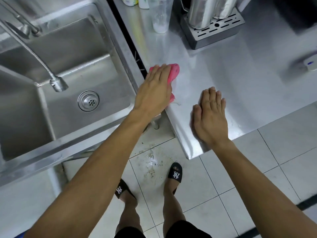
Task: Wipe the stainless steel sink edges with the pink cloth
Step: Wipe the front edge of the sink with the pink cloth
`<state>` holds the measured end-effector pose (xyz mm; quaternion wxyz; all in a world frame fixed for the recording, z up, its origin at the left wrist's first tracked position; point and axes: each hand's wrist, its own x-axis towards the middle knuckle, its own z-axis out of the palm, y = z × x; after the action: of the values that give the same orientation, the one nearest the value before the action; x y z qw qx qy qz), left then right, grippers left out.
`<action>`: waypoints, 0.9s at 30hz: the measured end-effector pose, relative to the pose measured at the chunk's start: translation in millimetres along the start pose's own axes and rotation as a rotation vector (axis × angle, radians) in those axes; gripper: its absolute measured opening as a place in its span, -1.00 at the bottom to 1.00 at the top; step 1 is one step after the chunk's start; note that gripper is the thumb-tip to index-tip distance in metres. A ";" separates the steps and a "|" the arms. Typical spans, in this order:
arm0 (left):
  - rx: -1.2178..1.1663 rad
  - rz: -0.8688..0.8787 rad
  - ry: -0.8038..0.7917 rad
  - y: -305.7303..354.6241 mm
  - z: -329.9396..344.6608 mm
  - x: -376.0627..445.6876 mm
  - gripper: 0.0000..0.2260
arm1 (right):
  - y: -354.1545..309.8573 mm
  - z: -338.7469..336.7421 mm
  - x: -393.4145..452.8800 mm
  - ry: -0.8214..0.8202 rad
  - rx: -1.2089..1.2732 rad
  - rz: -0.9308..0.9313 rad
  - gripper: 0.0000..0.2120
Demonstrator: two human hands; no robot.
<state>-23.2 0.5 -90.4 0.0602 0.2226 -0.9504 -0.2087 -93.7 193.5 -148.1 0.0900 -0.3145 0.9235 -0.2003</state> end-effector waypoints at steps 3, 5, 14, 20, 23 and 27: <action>0.036 -0.097 0.128 -20.9 -14.3 -66.2 -0.48 | -22.4 2.8 -6.8 -0.033 0.065 -0.082 -0.41; 0.028 -0.191 0.103 -37.4 -4.3 -103.9 -0.46 | -40.2 14.1 -9.7 -0.047 0.078 -0.156 -0.44; 0.148 -0.208 0.022 -45.2 31.3 -100.9 -0.41 | -65.9 46.8 -11.4 0.049 -0.053 -0.240 -0.48; 0.149 -0.528 0.067 -102.5 7.9 -153.4 -0.42 | -67.7 49.3 -11.9 0.072 -0.119 -0.236 -0.47; 0.118 -0.466 0.165 -67.4 24.2 -119.0 -0.46 | -69.0 50.8 -11.7 0.064 -0.149 -0.230 -0.47; 0.026 -0.318 0.128 -20.8 44.8 -82.5 -0.45 | -66.7 51.0 -11.7 0.057 -0.126 -0.232 -0.46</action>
<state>49.5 37.1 -141.5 0.0840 0.3838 -0.9001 -0.1885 -33.2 136.6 -165.2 0.0199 -0.4184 0.8939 -0.1596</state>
